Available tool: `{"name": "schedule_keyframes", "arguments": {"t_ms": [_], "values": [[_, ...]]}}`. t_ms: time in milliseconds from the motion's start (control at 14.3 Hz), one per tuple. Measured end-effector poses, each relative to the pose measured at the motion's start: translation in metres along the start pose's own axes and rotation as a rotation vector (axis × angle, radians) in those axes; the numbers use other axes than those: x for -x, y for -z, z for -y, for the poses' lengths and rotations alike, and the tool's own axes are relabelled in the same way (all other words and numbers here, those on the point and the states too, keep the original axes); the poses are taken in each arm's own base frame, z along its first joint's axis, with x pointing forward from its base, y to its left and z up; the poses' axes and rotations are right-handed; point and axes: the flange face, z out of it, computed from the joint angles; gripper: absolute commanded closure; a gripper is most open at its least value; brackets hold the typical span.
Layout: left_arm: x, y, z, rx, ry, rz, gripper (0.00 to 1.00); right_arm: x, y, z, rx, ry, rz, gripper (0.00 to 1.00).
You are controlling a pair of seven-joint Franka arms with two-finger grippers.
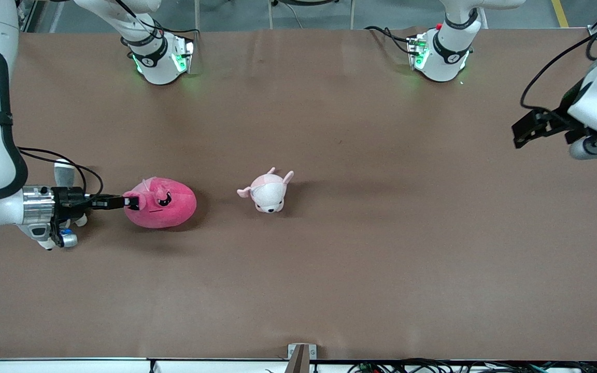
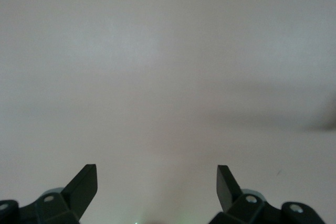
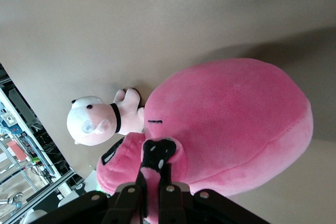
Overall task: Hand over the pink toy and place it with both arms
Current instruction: 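Carry the pink toy beside the grey cat while the left gripper withdraws, then lower the pink toy onto the table and open the right gripper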
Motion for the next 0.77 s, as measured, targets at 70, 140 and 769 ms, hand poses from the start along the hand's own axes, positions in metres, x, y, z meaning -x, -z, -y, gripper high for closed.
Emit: {"name": "schedule_keyframes", "arguments": {"t_ms": [70, 140, 769], "values": [[0.008, -0.002, 0.007, 0.001, -0.01, 0.015, 0.0, -0.003, -0.001, -0.003, 0.001, -0.002, -0.005, 0.98], [0.014, -0.005, 0.014, 0.007, -0.01, 0.027, 0.0, -0.004, -0.002, -0.006, 0.001, -0.004, -0.008, 0.98], [0.044, -0.009, 0.006, 0.038, -0.089, 0.009, 0.0, -0.015, -0.006, -0.035, -0.004, -0.046, -0.014, 0.08]]}}
